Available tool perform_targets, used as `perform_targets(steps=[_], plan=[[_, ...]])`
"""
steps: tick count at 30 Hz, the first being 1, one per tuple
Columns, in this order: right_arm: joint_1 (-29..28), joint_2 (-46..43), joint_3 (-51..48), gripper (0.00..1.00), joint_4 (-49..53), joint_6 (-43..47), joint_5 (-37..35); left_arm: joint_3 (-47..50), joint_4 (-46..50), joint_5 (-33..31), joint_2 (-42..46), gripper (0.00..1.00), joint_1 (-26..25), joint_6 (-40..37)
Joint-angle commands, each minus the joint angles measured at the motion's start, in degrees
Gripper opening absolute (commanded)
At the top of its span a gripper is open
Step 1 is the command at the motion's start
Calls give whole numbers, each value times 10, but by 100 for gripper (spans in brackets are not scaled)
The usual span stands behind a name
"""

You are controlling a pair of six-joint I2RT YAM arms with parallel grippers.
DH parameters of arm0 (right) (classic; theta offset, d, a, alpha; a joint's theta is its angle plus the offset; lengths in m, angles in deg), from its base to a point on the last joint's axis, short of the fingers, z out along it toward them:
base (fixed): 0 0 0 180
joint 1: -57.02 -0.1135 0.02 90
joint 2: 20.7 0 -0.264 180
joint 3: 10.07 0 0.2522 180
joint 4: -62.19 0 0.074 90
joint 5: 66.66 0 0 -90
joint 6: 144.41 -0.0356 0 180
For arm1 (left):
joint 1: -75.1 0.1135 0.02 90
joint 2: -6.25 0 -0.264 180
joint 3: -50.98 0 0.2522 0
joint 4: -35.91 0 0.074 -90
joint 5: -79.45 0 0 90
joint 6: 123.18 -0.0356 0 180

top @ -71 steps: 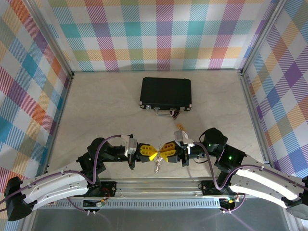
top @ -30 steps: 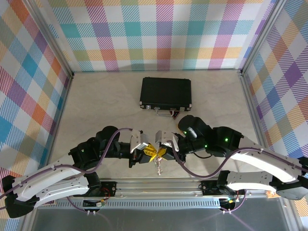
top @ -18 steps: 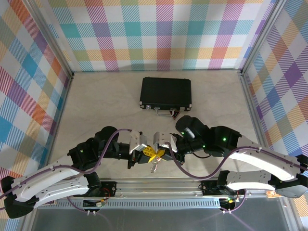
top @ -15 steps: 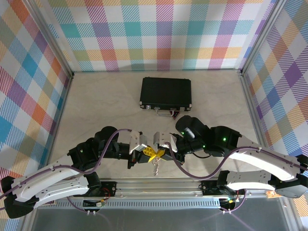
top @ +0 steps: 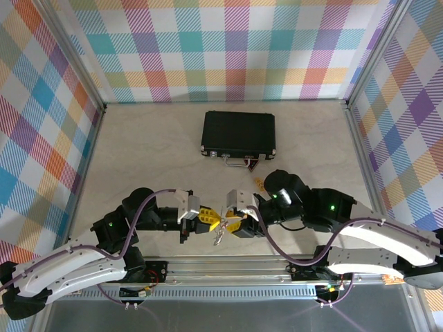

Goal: Put the keys on the keyring

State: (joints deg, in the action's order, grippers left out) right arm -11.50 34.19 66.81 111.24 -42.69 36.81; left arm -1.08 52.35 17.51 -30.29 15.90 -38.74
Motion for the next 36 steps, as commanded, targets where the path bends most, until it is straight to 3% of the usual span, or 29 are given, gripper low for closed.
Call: perform_targets(steps=[1,12,18,36], plan=[[-3,-21,-39,36,-96,-46,7,25,-129,13,16,0,-2,-2],[-3,-113,-94,45,-172,-97,9,42,-227,52,10,0,-1,2],[-3,-122,-93,45,-191,-97,10,42,-240,53,-1,0,-1,7],[-3,-84,-100,18,-226,-101,28,58,-256,50,-3,0,-1,11]])
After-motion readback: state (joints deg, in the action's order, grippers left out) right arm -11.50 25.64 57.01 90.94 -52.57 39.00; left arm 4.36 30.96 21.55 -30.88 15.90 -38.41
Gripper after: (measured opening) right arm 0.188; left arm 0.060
